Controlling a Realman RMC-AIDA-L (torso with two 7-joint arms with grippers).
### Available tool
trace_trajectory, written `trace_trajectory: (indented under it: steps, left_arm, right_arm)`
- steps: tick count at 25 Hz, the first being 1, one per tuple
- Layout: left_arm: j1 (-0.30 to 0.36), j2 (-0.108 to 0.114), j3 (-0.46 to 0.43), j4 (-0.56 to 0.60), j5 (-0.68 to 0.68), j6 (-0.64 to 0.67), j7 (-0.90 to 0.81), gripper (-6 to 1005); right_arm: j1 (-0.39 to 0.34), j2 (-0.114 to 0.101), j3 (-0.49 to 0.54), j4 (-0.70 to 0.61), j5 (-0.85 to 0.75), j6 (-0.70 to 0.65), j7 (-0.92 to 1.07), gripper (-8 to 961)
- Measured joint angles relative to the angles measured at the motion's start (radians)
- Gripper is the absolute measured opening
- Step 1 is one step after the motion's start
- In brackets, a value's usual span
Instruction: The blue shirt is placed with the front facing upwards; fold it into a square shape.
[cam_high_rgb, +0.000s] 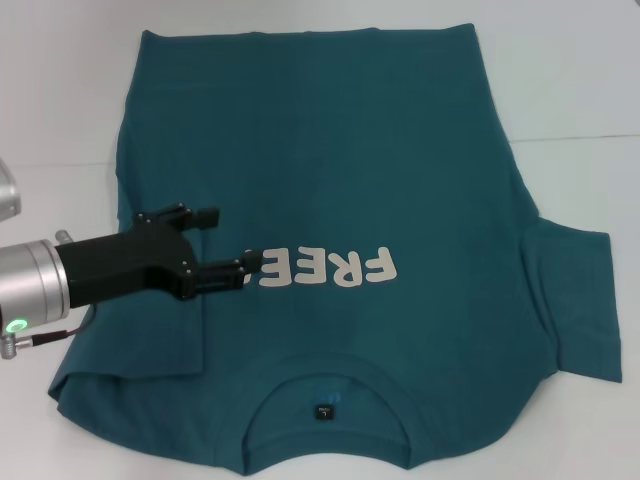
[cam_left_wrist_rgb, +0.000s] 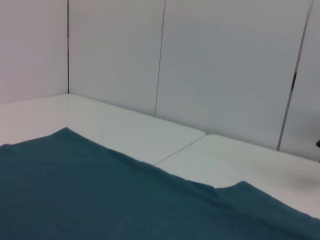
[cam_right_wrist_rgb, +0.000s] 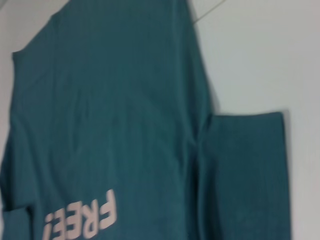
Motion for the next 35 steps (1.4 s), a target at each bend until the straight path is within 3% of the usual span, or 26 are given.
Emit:
trace_trajectory:
  steps: [14,27,35]
  left_arm:
    - [0.000,-0.006,0.026,0.021,0.069,-0.009,0.003,888]
    - [0.007,-0.008,0.029,0.040,0.084,-0.038,0.021,888]
    - [0.008,-0.008,0.029,0.068,0.084,-0.038,0.039,888]
  right_arm:
    - [0.034,-0.001,-0.104,0.168,-0.048,0.231,-0.024,905]
    - [0.046,0.028,-0.155,0.220,-0.049,0.297,-0.034,898]
    - [0.046,0.034,-0.161,0.224,-0.075,0.315,-0.033,899]
